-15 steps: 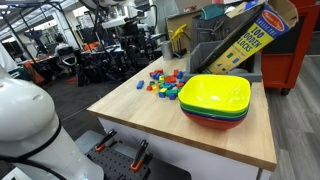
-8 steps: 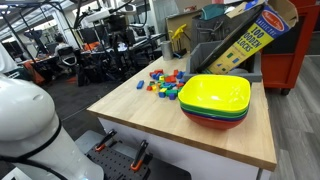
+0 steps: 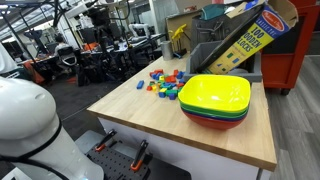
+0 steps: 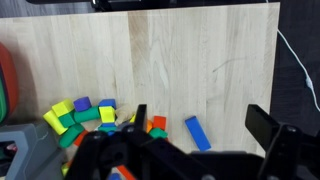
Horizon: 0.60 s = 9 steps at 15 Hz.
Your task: Lift a blue block next to the orange block and pile it on top of the other piled blocks
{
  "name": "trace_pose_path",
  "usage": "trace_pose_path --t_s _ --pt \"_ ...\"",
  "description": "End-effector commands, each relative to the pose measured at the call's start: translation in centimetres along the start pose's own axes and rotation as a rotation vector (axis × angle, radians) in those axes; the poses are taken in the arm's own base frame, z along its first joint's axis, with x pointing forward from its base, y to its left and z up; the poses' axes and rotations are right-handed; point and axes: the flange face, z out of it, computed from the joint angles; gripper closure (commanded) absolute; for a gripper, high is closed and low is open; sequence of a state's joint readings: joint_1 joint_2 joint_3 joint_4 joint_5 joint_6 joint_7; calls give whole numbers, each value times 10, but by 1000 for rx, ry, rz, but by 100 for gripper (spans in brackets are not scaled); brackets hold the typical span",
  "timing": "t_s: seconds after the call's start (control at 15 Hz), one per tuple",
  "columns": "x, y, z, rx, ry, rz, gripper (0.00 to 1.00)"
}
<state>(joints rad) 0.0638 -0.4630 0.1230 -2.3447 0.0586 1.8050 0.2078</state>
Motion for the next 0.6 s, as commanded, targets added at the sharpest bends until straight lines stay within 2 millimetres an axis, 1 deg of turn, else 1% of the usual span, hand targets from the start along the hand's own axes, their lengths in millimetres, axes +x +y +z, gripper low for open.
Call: trace_pose_path --t_s 0.0,0.2,0.27,0.53 --pt "-17 -9 -13 8 44 34 0" --pt "-21 -15 -15 19 31 83 0" --pt "-13 -14 -16 1 41 42 0" --pt "-12 -15 -15 0 39 44 0"
